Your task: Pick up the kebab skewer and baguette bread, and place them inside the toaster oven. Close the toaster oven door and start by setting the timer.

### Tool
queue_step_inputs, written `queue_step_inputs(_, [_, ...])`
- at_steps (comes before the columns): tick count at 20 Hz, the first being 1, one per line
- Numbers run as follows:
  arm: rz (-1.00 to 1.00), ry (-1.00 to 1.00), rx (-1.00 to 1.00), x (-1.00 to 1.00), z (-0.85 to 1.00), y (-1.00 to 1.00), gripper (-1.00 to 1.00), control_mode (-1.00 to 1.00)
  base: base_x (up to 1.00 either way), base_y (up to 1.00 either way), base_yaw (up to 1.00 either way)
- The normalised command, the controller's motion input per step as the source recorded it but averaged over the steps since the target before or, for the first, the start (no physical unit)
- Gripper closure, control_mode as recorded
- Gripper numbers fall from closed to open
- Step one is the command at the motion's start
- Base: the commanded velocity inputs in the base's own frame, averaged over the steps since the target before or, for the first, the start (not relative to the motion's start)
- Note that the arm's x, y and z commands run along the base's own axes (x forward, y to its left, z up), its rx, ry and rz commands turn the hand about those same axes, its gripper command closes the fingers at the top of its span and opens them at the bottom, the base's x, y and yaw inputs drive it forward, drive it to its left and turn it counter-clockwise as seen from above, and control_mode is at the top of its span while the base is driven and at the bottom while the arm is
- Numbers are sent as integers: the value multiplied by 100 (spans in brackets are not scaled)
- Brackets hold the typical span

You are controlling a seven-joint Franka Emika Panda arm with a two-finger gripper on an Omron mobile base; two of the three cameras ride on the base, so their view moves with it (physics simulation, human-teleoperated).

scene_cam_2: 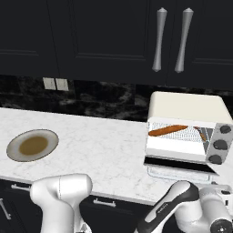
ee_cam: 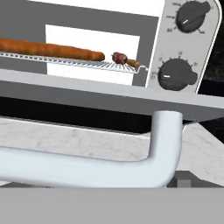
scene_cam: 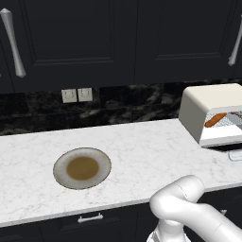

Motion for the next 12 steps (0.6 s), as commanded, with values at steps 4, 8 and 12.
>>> queue_step_inputs(4, [0, -12, 0, 59, 56, 12, -100, -100, 0, 0, 0])
queue_step_inputs(8, [0, -12, 0, 59, 55, 10, -100, -100, 0, 0, 0])
queue_step_inputs(12, [0, -10, 0, 69, 54, 14, -100, -100, 0, 0, 0])
